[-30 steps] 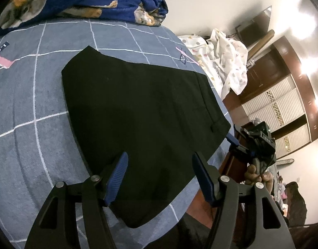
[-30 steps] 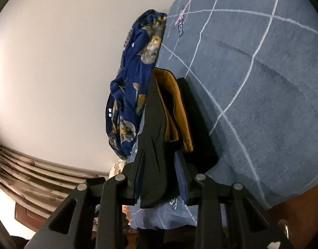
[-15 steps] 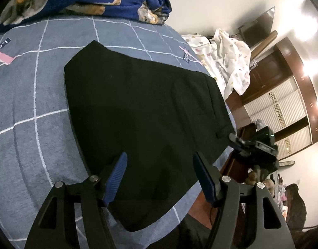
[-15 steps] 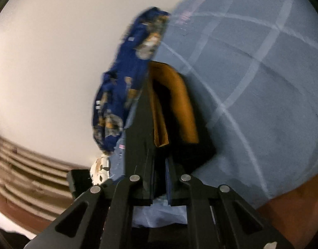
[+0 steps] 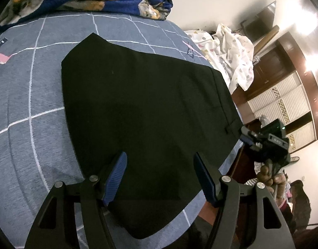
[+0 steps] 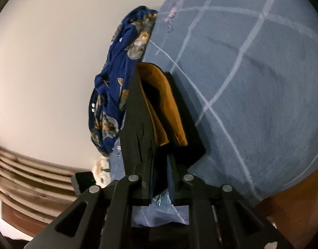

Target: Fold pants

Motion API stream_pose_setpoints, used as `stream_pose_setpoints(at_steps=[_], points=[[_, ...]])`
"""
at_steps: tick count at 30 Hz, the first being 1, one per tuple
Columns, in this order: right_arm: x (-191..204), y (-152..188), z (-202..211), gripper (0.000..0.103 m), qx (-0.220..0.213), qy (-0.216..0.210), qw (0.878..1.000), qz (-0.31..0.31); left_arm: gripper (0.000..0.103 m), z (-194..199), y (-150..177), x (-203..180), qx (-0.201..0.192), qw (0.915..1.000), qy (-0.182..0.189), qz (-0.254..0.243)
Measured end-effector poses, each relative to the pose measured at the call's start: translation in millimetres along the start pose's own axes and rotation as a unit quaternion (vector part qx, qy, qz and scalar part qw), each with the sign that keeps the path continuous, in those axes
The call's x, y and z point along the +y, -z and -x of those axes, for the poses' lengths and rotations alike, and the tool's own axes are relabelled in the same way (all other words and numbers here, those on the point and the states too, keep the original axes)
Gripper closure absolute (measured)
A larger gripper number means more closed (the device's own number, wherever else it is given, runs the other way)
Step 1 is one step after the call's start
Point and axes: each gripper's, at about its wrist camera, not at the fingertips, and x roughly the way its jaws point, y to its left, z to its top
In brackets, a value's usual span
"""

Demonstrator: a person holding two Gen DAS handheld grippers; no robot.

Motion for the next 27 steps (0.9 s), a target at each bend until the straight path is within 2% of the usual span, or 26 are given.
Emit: stream_pose_setpoints(at_steps=[3, 4, 5, 11, 16, 19, 23, 27], points=[[18.0, -8.7, 9.3, 0.068, -0.012, 0.044, 0.998, 0.050, 0.035, 0.0, 0.2, 0.0, 0.000, 1.0000, 0.003, 0.004], [21.1, -12.2, 10.3, 0.056, -0.012, 0.052, 0.997, 0.057, 0.035, -0.1, 0.6, 0.3, 0.000, 1.0000, 0.004, 0.006], [23.7, -16.5, 10.5, 0.052, -0.013, 0.059, 0.996, 0.063, 0.035, -0.3, 1.1, 1.1, 0.000, 1.0000, 0.005, 0.007], [35.0, -40.0, -10.5, 0.052, -0.004, 0.091, 0.992, 0.090, 0.035, -2.7, 1.7, 2.4, 0.002, 1.0000, 0.004, 0.007], [22.2, -44.2, -42.7, 0.053, 0.041, 0.085, 0.992, 0.081, 0.035, -1.7, 3.3, 4.7, 0.002, 0.9999, 0.008, 0.008], [15.6, -43.1, -53.7, 0.053, 0.054, 0.113, 0.988, 0.090, 0.035, 0.6, 2.9, 5.0, -0.002, 0.9999, 0.012, 0.005], [14.1, -47.8, -50.8, 0.052, 0.051, 0.112, 0.988, 0.091, 0.035, 14.8, 3.3, 1.4, -0.024, 0.9992, 0.030, -0.004], [11.8, -53.9, -60.5, 0.052, 0.085, 0.087, 0.989, 0.089, 0.035, 30.1, -0.8, 5.4, -0.050, 0.9984, 0.027, -0.009]])
